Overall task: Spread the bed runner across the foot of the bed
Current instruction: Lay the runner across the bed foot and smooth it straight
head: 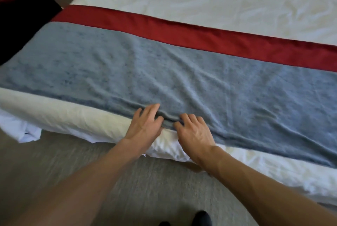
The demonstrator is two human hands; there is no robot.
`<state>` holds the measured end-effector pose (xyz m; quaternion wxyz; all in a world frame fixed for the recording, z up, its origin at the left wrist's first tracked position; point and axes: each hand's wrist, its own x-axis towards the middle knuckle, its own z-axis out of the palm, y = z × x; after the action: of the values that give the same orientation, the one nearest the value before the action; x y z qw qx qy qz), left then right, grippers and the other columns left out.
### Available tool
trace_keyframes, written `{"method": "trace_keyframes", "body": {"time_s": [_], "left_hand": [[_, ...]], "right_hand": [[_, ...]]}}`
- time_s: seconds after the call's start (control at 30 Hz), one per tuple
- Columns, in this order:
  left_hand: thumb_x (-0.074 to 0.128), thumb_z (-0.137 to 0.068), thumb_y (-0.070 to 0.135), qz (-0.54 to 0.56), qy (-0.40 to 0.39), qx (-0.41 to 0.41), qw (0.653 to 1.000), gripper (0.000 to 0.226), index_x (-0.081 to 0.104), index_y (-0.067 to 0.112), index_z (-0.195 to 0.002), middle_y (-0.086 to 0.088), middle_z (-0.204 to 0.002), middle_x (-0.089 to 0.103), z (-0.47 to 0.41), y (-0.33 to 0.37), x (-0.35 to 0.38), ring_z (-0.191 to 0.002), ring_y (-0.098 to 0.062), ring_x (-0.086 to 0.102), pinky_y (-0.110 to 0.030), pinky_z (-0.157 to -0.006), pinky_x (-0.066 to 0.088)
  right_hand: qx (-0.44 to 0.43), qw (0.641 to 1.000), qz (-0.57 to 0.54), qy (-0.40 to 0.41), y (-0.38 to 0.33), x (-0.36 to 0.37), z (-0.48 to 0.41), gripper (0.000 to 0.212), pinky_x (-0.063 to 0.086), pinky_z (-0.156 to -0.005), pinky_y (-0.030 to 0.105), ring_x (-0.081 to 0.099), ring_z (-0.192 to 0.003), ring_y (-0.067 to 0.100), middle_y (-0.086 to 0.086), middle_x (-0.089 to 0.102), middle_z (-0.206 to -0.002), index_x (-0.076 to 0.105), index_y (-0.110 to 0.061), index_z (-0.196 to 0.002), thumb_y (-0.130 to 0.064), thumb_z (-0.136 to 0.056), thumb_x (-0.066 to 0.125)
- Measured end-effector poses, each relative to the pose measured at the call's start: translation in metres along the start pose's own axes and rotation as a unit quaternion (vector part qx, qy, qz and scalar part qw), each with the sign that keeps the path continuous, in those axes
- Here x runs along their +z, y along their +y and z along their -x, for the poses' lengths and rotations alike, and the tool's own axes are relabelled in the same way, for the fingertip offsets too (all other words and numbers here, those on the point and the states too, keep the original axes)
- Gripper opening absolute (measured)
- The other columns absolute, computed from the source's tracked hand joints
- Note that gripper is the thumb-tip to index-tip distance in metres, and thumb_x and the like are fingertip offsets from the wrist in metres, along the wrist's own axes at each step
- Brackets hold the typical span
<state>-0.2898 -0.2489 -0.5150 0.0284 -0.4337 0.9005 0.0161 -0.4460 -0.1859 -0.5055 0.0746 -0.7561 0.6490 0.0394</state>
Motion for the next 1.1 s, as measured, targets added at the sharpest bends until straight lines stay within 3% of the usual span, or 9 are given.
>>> {"method": "trace_keyframes", "body": {"time_s": [0.1, 0.27, 0.37, 0.47, 0.57, 0.73, 1.1], "left_hand": [[0.076, -0.073, 0.009, -0.01, -0.011, -0.01, 1.0, 0.019, 0.067, 0.009, -0.09, -0.02, -0.134, 0.05, -0.002, -0.001, 0.002, -0.125, -0.031, 0.049, -0.048, -0.097, 0.043], [0.074, -0.075, 0.007, 0.019, 0.034, 0.033, 0.999, 0.011, 0.067, 0.009, -0.083, -0.021, -0.124, 0.056, 0.006, -0.007, 0.002, -0.116, -0.032, 0.055, -0.052, -0.093, 0.045], [0.069, -0.082, 0.016, 0.019, 0.02, 0.047, 0.999, 0.012, 0.065, 0.011, -0.092, -0.017, -0.129, 0.053, 0.007, -0.015, 0.002, -0.121, -0.029, 0.052, -0.052, -0.097, 0.043], [0.059, -0.085, 0.036, 0.053, 0.019, 0.031, 0.998, 0.03, 0.059, 0.013, -0.104, -0.011, -0.135, 0.047, 0.004, -0.031, 0.0, -0.128, -0.025, 0.044, -0.051, -0.105, 0.035], [0.05, -0.086, 0.049, 0.099, -0.018, 0.011, 0.995, 0.047, 0.049, 0.016, -0.119, -0.005, -0.141, 0.04, -0.006, -0.047, -0.007, -0.135, -0.019, 0.033, -0.05, -0.113, 0.021], [0.042, -0.092, 0.049, 0.092, -0.063, -0.009, 0.994, 0.062, 0.029, 0.018, -0.144, -0.004, -0.152, 0.026, -0.063, -0.056, -0.029, -0.141, -0.018, 0.021, -0.041, -0.116, 0.014], [0.04, -0.093, 0.048, 0.064, -0.045, 0.035, 0.996, 0.062, 0.024, 0.023, -0.148, -0.012, -0.155, 0.02, -0.199, -0.058, -0.04, -0.141, -0.023, 0.021, -0.038, -0.113, 0.016]], "right_hand": [[-0.004, 1.0, 0.005, -0.002, -0.003, 0.004, -0.009, 0.026, 0.042, -0.082, 0.038, 0.049, -0.098, 0.03, 0.01, 0.051, -0.111, 0.059, -0.011, -0.104, -0.009, -0.078, 0.065], [0.006, 0.998, -0.054, 0.018, -0.003, 0.007, -0.014, 0.018, 0.038, -0.079, 0.033, 0.048, -0.092, 0.025, 0.005, 0.051, -0.106, 0.061, -0.013, -0.101, -0.01, -0.086, 0.05], [-0.006, 0.997, -0.071, 0.015, -0.001, 0.008, -0.012, 0.02, 0.04, -0.08, 0.034, 0.049, -0.093, 0.026, 0.006, 0.052, -0.108, 0.061, -0.012, -0.102, -0.018, -0.088, 0.048], [-0.003, 0.995, -0.098, 0.021, 0.0, 0.004, -0.015, 0.029, 0.043, -0.08, 0.036, 0.05, -0.092, 0.025, 0.006, 0.052, -0.106, 0.06, -0.013, -0.102, -0.034, -0.09, 0.045], [0.02, 0.991, -0.128, 0.035, 0.005, -0.004, -0.024, 0.031, 0.044, -0.079, 0.035, 0.052, -0.089, 0.025, 0.006, 0.053, -0.105, 0.058, -0.014, -0.104, -0.038, -0.091, 0.044], [0.062, 0.991, -0.114, 0.021, 0.039, -0.028, -0.052, 0.036, 0.039, -0.089, 0.04, 0.05, -0.105, 0.031, 0.01, 0.051, -0.117, 0.054, -0.014, -0.117, -0.036, -0.091, 0.042], [0.134, 0.989, -0.065, -0.008, 0.125, -0.048, -0.124, 0.036, 0.036, -0.093, 0.041, 0.048, -0.113, 0.032, 0.009, 0.051, -0.122, 0.051, -0.014, -0.119, -0.032, -0.089, 0.043]]}}
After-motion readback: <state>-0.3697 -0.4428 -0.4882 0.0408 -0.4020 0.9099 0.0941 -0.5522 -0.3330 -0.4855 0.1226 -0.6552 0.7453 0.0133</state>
